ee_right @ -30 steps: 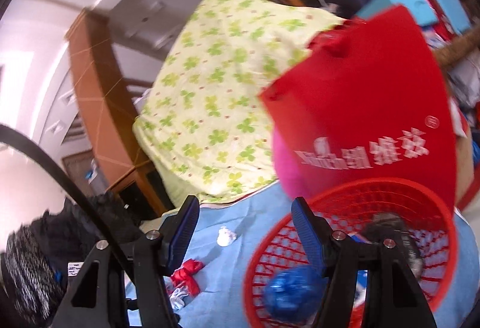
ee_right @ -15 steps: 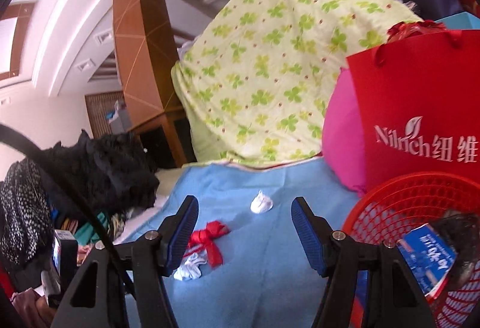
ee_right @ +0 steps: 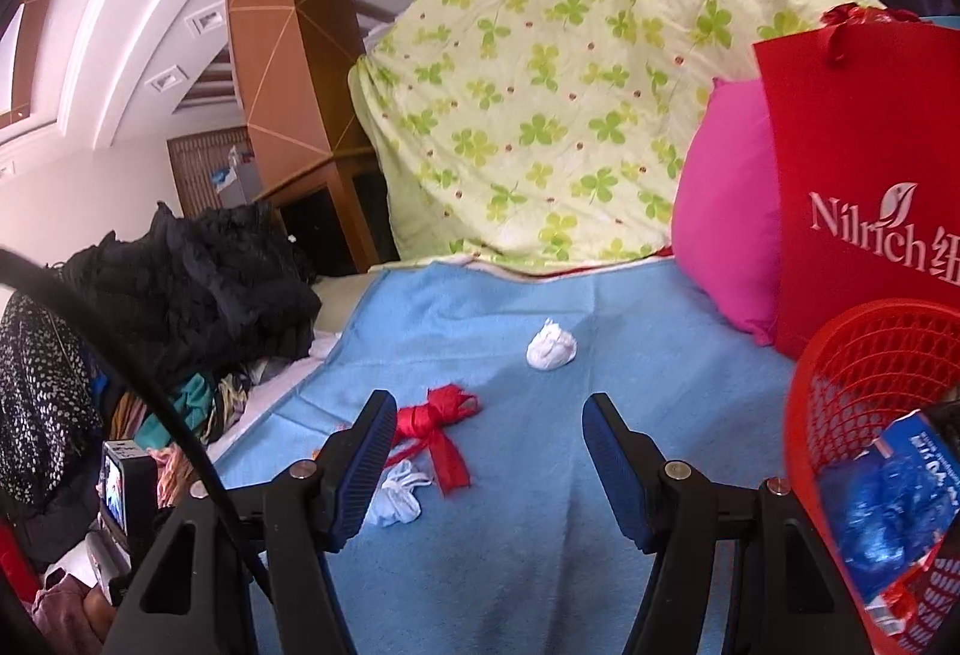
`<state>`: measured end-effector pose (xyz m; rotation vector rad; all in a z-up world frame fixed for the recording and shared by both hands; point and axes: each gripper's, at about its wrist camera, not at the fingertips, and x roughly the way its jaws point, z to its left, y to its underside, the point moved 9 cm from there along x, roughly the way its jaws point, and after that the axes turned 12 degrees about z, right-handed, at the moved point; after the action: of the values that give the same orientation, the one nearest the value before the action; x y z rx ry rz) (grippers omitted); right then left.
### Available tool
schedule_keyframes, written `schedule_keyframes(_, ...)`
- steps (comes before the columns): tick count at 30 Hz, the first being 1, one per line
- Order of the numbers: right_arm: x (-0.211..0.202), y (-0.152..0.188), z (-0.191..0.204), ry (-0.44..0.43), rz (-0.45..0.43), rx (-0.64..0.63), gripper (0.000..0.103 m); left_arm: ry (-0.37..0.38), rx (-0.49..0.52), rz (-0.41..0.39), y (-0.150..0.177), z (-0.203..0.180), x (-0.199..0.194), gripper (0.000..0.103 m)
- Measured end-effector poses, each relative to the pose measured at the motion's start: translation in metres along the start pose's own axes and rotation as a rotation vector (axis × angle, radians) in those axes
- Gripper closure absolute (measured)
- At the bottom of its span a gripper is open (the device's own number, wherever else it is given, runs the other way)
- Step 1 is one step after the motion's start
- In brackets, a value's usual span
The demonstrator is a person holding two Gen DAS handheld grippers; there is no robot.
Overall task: Collect trash
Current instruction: 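Move both tools back over the blanket toward the remaining trash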
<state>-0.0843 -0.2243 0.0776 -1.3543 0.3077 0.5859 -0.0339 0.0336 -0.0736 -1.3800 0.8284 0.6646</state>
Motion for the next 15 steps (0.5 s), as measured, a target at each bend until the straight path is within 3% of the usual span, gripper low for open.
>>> schedule_keyframes(9,0.039,0.016,0.023,-0.026,0.120,-0.034,0.035,0.014,-0.022,0.005,-0.002,0.002,0.011,0.036)
schedule_keyframes(15,0.077,0.029,0.031,-0.077,0.255,0.004,0.035,0.025,-0.029,0.010,-0.001,0.003,0.012,0.036)
